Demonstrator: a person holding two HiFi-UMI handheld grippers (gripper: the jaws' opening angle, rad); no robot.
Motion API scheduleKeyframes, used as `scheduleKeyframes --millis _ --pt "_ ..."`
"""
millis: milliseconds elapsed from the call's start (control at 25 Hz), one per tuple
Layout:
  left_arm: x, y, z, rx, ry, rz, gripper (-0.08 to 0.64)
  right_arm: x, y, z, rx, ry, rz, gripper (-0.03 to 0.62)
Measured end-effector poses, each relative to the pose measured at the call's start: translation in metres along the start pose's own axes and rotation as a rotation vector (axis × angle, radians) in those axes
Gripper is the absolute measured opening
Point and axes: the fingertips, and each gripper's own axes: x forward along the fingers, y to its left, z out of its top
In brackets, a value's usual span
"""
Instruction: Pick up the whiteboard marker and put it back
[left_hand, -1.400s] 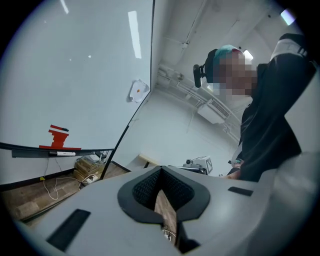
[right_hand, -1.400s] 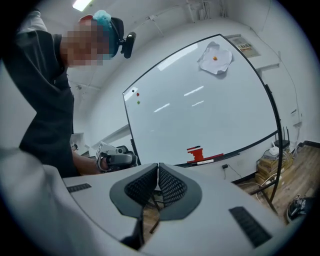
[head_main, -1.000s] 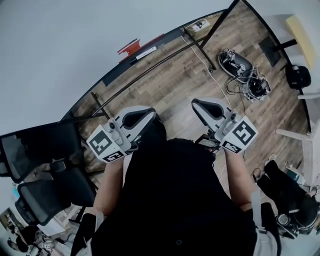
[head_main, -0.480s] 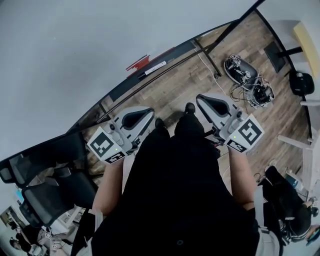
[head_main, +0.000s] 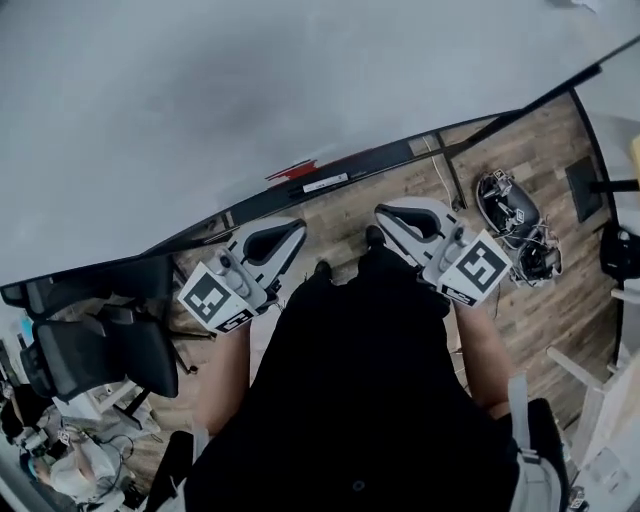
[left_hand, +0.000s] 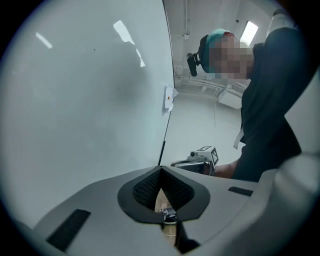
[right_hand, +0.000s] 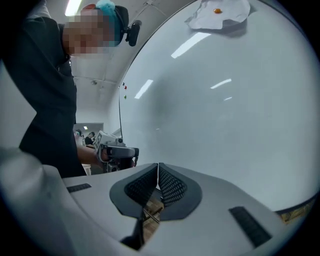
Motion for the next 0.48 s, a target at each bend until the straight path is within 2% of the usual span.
scheduleKeyframes --millis 280,480 --pt "0.034 0.002 0.006 0.037 0.029 0.137 0.012 0.005 -0.030 0.011 -0.039 0.018 0.181 0.020" --pt "0.059 -0.006 0.003 0.035 0.023 0.209 0.012 -0.001 -0.028 0.018 -0.069 0.000 0.310 0.020"
